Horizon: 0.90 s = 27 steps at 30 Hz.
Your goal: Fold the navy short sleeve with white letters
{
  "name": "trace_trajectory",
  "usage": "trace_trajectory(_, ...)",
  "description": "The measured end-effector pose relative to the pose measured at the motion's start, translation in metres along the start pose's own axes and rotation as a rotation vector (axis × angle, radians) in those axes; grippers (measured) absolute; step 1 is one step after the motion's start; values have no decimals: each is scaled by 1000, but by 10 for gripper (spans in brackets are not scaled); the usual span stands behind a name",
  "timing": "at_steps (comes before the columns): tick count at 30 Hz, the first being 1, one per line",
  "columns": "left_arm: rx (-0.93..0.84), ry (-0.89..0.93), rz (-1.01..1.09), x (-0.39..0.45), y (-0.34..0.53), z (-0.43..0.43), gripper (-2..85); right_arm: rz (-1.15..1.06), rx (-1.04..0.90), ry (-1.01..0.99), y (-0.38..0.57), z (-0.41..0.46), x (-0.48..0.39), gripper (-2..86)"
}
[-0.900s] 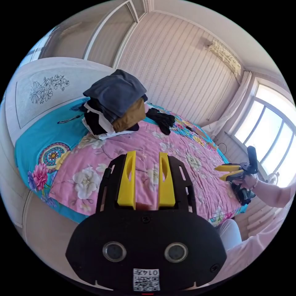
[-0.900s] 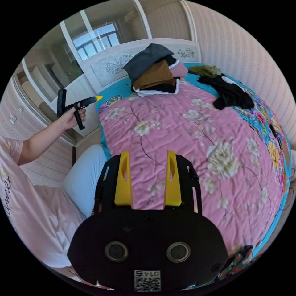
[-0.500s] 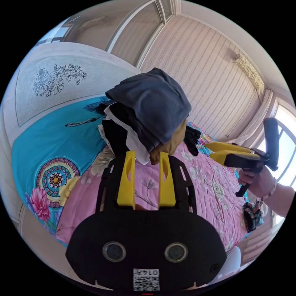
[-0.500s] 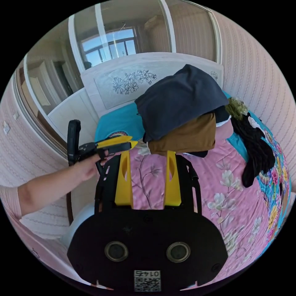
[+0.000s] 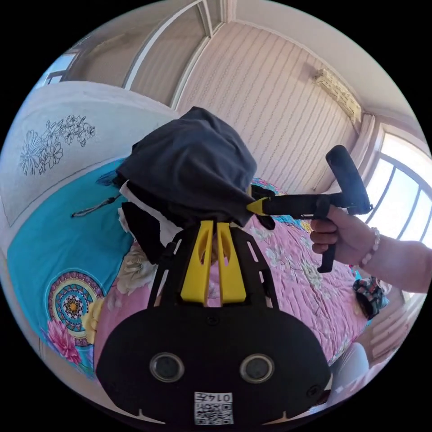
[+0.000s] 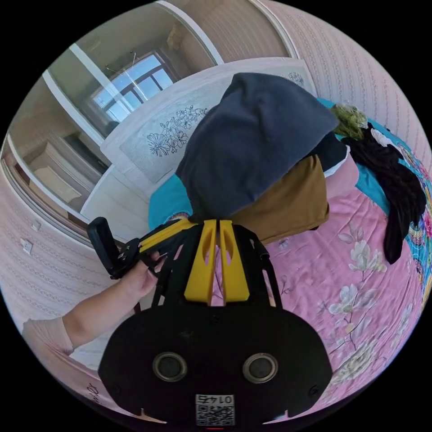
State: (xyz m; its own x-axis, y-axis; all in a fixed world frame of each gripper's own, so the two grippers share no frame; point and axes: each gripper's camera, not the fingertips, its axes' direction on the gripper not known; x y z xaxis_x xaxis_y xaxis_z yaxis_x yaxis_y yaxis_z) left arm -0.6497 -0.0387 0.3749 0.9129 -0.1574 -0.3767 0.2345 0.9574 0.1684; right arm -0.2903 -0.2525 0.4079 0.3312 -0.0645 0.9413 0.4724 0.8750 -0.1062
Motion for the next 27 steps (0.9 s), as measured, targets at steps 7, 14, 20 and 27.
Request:
trace_trajectory(7,176,192,203,87,-28,-103,-10,-79,196,-146,59,-115,2,-1)
trace_trajectory(14,206,304,243,165,27,-170,-10,-34,315,-254,211,-206,10,-4)
trace_trajectory(20,-8,294,177,193,68,-137,-10,179,445,-336,336,-243,44,-4)
trace_trajectory(27,86,405,334,284,3,-114,-10,173,648,-305,434,-311,48,-3)
